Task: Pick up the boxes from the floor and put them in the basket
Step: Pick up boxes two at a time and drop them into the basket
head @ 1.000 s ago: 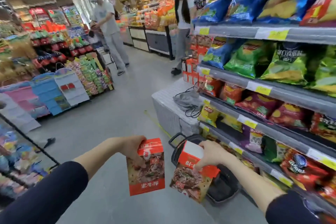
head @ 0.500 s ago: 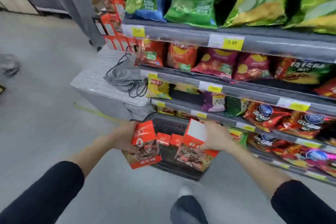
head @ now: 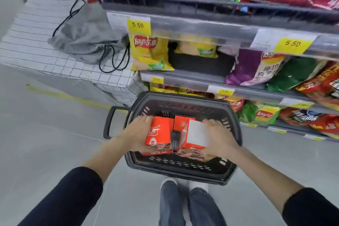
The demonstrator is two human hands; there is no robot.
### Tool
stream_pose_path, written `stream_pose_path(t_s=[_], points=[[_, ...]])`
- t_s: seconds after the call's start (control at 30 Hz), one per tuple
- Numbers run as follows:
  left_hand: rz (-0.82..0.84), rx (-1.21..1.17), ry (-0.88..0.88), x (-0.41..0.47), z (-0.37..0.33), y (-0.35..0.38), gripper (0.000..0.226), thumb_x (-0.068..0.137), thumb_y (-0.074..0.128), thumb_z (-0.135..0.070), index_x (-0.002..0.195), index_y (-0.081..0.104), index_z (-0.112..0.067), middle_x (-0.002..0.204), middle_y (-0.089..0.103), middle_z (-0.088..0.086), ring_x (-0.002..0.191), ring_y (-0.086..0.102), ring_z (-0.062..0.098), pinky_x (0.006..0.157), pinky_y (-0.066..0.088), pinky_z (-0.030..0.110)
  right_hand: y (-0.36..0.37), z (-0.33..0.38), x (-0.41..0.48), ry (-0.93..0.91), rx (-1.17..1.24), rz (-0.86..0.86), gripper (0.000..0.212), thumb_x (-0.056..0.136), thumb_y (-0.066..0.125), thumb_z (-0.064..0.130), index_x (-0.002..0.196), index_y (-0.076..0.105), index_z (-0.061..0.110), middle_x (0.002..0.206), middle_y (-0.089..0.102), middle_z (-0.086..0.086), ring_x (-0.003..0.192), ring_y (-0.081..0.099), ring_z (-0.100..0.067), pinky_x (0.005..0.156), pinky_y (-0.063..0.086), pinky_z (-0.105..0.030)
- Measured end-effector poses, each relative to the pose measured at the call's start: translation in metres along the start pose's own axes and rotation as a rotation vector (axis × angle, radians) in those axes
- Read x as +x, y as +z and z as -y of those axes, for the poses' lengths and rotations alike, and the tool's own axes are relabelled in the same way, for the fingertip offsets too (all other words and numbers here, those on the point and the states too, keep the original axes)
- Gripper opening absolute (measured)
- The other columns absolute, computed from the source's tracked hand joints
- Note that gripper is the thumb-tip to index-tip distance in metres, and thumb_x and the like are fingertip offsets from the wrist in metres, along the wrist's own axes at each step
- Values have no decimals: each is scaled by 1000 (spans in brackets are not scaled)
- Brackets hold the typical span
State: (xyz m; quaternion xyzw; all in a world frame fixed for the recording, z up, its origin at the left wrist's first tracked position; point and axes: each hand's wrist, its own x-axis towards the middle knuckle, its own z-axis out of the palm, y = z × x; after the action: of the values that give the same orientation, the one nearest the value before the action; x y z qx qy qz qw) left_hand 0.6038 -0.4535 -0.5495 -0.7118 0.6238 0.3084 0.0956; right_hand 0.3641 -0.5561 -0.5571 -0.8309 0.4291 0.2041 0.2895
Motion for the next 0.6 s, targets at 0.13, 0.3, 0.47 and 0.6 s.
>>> stream_pose_path(t_s=[0.13, 0.3, 0.47, 0.6], points=[[-45, 96, 151, 43, 36, 66, 107, 53, 81, -56, 130, 26, -5, 123, 51, 18, 113, 52, 33, 101, 39, 33, 65, -7, 51, 10, -17, 0, 94, 60, 80, 38, 136, 32, 9, 133, 44, -7, 125, 40, -24, 104, 37, -33], [-9, 87, 163, 91, 65, 143, 104, 58, 80, -51, 136, 32, -1, 132, 38, 15, 120, 40, 30, 107, 27, 33, 143, -19, 105, 15, -39, 17, 88, 63, 77, 40, 134, 34, 10, 130, 45, -7, 125, 40, -25, 105, 36, -32], [-39, 200, 229, 140, 81, 208, 96, 53, 84, -42, 129, 42, 0, 125, 48, 16, 113, 48, 31, 105, 38, 40, 207, -34, 145, -41, -78, -1, 104, 62, 79, 40, 144, 22, 11, 139, 33, -5, 130, 31, -21, 104, 38, -35], [-78, 305, 259, 172, 89, 247, 95, 48, 84, -47, 124, 49, -4, 118, 54, 12, 106, 56, 27, 100, 44, 39, 244, -44, 174, -50, -124, -29, 103, 65, 77, 40, 145, 20, 9, 139, 32, -6, 130, 31, -22, 100, 42, -38]])
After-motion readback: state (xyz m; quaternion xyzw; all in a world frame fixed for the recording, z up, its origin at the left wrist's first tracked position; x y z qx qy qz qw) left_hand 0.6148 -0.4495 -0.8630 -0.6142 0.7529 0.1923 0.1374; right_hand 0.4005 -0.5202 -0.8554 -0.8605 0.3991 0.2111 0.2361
